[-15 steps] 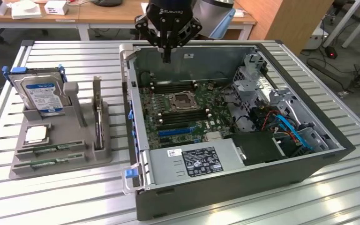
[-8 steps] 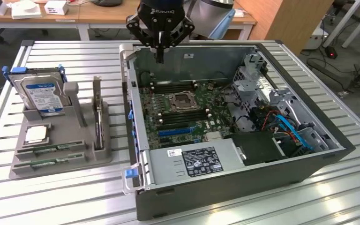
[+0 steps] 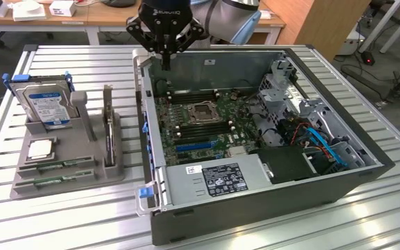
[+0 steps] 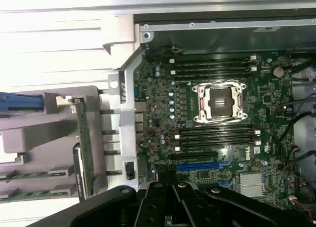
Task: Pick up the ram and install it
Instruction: 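Reach for the ram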
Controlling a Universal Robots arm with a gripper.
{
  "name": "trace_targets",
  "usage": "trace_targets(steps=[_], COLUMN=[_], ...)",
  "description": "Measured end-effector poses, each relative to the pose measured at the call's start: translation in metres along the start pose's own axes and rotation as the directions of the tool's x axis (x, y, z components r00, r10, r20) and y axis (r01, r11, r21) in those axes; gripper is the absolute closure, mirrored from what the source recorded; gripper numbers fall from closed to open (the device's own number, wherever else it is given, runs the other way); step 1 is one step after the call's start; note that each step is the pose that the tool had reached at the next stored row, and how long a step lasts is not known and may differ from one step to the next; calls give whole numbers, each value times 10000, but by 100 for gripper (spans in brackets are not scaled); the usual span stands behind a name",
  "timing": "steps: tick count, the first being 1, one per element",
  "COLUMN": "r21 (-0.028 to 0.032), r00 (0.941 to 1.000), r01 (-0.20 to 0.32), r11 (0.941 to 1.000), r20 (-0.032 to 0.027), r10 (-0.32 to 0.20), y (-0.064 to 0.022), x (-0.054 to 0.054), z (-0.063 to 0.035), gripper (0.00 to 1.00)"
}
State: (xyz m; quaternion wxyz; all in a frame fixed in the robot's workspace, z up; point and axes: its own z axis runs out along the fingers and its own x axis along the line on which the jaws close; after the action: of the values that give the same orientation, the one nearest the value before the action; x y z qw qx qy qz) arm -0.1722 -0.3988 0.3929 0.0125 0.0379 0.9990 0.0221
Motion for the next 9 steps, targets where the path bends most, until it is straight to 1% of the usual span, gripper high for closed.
trace_targets(steps=[6, 9], r21=[0, 0], r00=[10000, 10000], r01=[-2, -7], r11=[10000, 10000], r20=[0, 0], r10=[2, 7], y=[-11, -16], x=[147, 198], z=[-2, -2], gripper=[91, 91])
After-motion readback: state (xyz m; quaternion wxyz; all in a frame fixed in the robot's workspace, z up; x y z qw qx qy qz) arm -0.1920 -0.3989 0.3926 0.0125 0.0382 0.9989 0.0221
